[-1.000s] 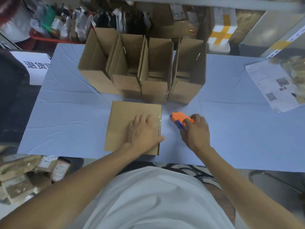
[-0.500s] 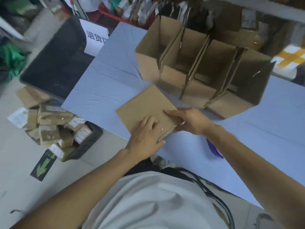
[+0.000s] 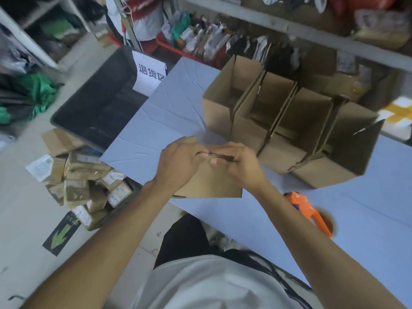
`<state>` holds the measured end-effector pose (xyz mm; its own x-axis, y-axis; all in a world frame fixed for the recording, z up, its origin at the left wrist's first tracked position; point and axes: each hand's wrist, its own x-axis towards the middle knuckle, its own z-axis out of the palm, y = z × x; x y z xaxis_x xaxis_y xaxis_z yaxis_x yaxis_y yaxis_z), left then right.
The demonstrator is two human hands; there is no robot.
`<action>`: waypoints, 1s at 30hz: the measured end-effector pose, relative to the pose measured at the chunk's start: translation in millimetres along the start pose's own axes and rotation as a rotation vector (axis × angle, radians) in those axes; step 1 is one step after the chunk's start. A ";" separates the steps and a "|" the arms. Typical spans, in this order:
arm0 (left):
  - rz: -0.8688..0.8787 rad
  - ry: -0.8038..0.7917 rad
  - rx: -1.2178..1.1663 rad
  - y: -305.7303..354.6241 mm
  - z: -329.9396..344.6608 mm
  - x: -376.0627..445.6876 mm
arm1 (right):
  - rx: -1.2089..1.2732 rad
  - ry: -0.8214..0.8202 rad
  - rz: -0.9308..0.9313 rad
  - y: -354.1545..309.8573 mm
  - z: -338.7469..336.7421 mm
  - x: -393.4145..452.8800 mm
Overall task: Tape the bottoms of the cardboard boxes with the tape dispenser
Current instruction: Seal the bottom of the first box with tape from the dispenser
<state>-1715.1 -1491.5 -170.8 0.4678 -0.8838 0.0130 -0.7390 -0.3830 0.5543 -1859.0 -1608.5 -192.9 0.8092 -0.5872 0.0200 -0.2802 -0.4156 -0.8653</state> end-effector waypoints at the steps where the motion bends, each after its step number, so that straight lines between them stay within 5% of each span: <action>1: -0.015 0.025 -0.022 0.9 2.4 4.2 | 0.027 0.007 0.016 -0.5 1.9 4.0; 5: -0.002 0.043 -0.009 -2.0 2.8 19.7 | 0.190 0.129 0.115 -1.4 1.8 16.4; 10: -0.065 0.065 -0.083 -18.0 2.2 21.1 | 0.146 0.090 0.176 -3.0 6.9 27.6; 13: -0.098 0.052 -0.133 -21.8 -4.1 37.4 | -0.174 0.090 0.022 -4.1 4.0 32.9; 18: -0.071 -0.015 -0.073 -30.7 -13.8 57.8 | -0.854 -0.280 -0.122 -0.4 1.3 30.6; 21: -0.068 0.132 -0.115 -40.2 -16.4 51.5 | -0.662 -0.230 0.009 0.4 -4.0 39.4; 24: -0.412 0.342 -0.406 -64.2 -28.3 32.2 | -0.331 -0.134 0.122 3.5 0.6 41.5; 27: -0.822 0.273 -0.736 -86.4 -35.1 17.8 | -0.069 -0.084 0.176 0.5 26.5 40.6; 30: -0.968 0.261 -0.659 -110.1 -42.5 14.4 | -0.004 -0.077 0.152 -5.6 52.1 51.6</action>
<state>-1606.5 -1450.7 -196.3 0.8329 -0.1947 -0.5181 0.3283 -0.5800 0.7456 -1788.8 -1600.3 -213.2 0.7947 -0.5883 -0.1494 -0.4040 -0.3291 -0.8535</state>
